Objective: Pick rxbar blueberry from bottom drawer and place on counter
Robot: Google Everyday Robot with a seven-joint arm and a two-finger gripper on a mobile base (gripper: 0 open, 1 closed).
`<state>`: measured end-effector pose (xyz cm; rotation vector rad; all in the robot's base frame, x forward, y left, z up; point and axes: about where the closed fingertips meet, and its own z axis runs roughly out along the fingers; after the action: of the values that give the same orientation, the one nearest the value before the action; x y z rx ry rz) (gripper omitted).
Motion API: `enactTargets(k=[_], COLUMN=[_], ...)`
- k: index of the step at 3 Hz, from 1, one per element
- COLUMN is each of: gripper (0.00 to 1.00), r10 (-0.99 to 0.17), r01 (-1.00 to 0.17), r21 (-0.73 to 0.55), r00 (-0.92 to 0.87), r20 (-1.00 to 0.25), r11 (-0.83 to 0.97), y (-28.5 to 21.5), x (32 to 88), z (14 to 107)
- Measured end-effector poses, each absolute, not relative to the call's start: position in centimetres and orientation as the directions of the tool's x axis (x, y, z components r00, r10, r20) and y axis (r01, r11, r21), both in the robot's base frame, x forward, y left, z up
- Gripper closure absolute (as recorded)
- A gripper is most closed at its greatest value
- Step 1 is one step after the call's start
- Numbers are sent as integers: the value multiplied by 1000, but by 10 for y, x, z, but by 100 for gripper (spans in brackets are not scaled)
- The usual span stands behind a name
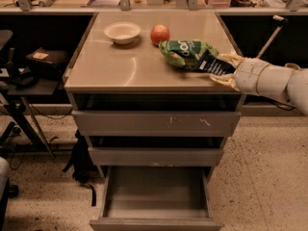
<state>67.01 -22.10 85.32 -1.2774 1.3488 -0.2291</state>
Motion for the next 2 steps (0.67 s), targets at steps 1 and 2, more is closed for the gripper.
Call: enactTargets(k=[1, 2], gripper=[12, 0], r10=[-754, -754], r01=[-521, -521], r21=[-766, -766], r00=[307, 307], r20=[-580, -580], r11=[377, 377], y=[-221, -221], x=[670, 670], z=[853, 853])
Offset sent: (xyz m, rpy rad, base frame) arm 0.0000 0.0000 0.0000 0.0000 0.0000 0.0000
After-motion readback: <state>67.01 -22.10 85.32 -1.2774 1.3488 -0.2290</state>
